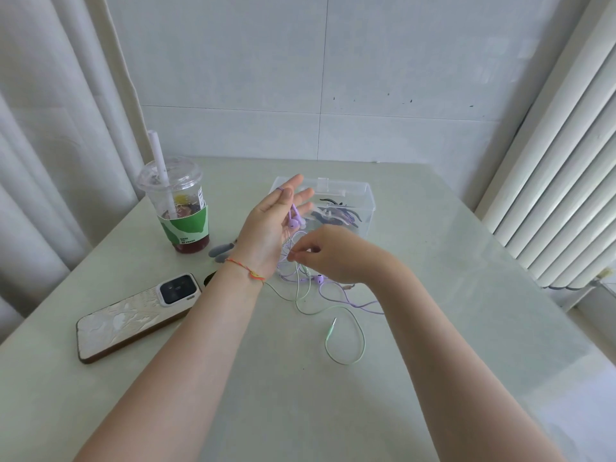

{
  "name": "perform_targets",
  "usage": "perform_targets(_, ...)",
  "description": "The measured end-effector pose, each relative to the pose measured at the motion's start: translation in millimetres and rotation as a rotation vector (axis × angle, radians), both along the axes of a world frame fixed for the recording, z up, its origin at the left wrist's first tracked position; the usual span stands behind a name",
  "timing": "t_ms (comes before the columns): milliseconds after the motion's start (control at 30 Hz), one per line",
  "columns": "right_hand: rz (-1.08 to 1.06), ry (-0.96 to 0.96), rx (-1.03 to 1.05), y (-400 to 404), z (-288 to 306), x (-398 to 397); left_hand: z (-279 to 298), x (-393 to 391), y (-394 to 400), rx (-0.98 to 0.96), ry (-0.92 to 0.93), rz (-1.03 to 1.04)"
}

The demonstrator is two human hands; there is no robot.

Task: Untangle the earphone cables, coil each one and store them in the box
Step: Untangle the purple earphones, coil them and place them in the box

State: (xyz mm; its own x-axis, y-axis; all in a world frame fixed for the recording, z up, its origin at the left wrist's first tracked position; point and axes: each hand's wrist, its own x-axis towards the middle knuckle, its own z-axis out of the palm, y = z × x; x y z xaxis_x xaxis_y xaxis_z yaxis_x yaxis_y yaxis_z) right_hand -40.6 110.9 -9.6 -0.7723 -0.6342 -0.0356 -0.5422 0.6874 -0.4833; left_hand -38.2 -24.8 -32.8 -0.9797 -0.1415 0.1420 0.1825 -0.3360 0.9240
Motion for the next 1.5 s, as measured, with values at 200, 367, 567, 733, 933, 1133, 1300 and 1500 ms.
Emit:
perform_targets(200,-0.044,0.077,-0.084,0.3,10.7,3.8,-6.4,-1.0,-0.6,-0.169,-0.091,-0.003)
perform_targets(367,-0.271,0.18,-0.144,19.3,11.7,-14.0,-5.2,-1.6,-1.4,-0.144,-0.148,-0.019)
perform_targets(567,-0.302,0.216,-0.319,24.6,13.2,-18.0,-3.8,4.5,0.8,-0.325,-0.218,-0.229)
perform_targets(733,-0.279,0.191,-0.389,25.2,14.2,-22.0,2.4,11.9,3.0,-0.188,-0.259,-0.469)
perform_targets(933,-0.246,0.054,-0.61,26.6,9.9,-23.4,15.1,25.1,2.4,-0.123,-0.188,-0.61)
perform_targets(1133,-0.225,-0.073,-0.633,21.2,2.6,-20.3,25.0,26.6,4.8,0.067,-0.104,-0.522)
perform_targets(1300,-0.15,-0.187,-0.362,18.2,-0.9,-12.8,21.6,19.7,1.7,0.242,-0.051,-0.399)
perform_targets(1500,-0.067,-0.165,-0.177,18.0,3.4,-10.0,14.4,12.0,-4.7,0.168,-0.07,-0.257)
